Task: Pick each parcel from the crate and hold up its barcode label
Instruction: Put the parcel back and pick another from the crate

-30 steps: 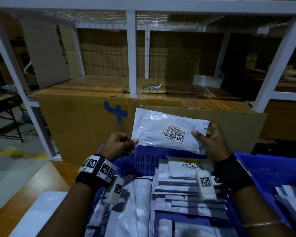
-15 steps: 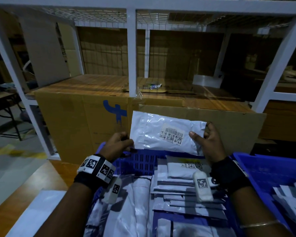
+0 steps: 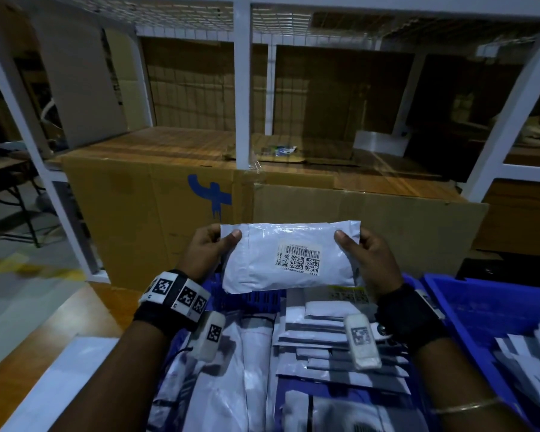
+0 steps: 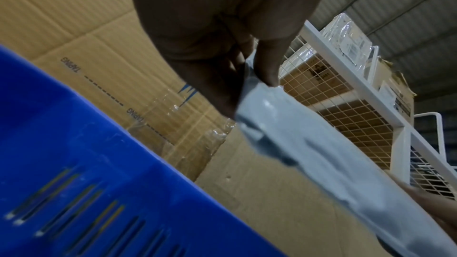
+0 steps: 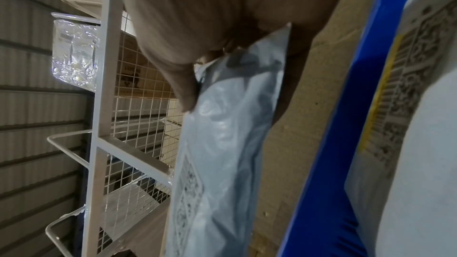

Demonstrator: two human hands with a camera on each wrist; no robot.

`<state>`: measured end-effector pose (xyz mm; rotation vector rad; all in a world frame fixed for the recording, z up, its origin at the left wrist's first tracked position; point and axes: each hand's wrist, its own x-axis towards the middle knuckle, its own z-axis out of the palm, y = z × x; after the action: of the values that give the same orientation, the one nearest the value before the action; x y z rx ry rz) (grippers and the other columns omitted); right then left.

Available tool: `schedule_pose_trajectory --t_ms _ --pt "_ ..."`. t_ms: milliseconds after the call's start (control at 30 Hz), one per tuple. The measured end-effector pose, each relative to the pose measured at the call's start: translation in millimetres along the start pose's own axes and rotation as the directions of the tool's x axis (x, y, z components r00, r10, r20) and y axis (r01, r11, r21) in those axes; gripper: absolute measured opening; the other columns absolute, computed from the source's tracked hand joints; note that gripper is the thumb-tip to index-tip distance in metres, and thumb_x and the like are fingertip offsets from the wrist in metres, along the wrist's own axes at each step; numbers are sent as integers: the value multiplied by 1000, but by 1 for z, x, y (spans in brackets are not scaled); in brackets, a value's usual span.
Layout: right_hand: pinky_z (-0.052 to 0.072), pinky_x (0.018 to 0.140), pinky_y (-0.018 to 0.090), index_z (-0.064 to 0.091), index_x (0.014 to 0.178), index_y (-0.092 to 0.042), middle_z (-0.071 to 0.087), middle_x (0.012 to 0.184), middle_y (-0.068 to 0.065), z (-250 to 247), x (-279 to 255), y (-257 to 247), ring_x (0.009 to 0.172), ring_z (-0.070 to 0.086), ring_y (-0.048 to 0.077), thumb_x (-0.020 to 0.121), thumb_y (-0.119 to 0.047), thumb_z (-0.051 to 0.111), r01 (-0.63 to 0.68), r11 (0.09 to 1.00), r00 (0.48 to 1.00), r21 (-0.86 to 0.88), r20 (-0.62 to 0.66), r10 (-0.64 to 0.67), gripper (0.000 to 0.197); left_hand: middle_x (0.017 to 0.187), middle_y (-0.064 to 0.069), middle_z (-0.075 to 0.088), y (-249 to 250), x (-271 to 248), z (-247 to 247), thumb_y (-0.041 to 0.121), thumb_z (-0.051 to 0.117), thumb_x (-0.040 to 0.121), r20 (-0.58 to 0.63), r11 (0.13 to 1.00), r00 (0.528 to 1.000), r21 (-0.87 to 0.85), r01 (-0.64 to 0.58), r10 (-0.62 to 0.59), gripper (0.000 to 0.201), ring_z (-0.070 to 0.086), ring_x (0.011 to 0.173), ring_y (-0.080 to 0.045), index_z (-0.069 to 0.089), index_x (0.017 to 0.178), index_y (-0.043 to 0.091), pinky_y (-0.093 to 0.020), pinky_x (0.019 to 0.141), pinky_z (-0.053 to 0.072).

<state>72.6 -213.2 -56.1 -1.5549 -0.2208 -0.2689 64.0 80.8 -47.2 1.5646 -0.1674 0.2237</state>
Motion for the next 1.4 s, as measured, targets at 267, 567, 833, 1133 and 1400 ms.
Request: schedule_pose_trajectory --t_ms 267,567,833,1133,1400 --pt "57 65 41 63 108 5 73 97 20 2 -4 0 82 70 29 87 -10 70 -12 998 1000 58 16 11 27 58 7 67 -2 0 5 1 49 97 5 999 999 -12 -50 51 16 60 48 -1 59 103 -9 -15 43 44" --pt "57 77 48 65 103 6 72 96 21 -3 -6 2 85 70 31 62 -2 83 -65 998 996 18 61 64 45 69 8 72 -7 4 0 3 53 96 -2 992 993 46 -115 115 15 66 65 -4 65 87 7 -20 58 51" --pt "59 72 41 64 110 -15 72 103 4 -16 -14 -33 90 70 22 61 -15 87 -39 958 983 -285 163 89 54 75 5 70 -9 4 5 4 53 96 24 991 992 53 -121 120 11 65 67 -4 64 97 0 -23 63 51" --pt "53 85 40 71 98 -11 74 97 7 -4 -6 -70 93 68 25 71 -26 86 177 705 871 -687 443 213 34 93 -9 72 -2 -9 24 25 65 87 146 998 988 25 -61 56 17 67 92 -29 70 97 13 -46 87 52" --pt "55 87 44 67 96 -29 73 98 1 26 -8 -66 91 69 21 75 -26 84 218 635 767 -741 533 358 27 100 -24 70 -2 -17 35 42 68 77 211 999 977 17 -37 33 38 66 97 -41 70 95 9 -55 86 51"
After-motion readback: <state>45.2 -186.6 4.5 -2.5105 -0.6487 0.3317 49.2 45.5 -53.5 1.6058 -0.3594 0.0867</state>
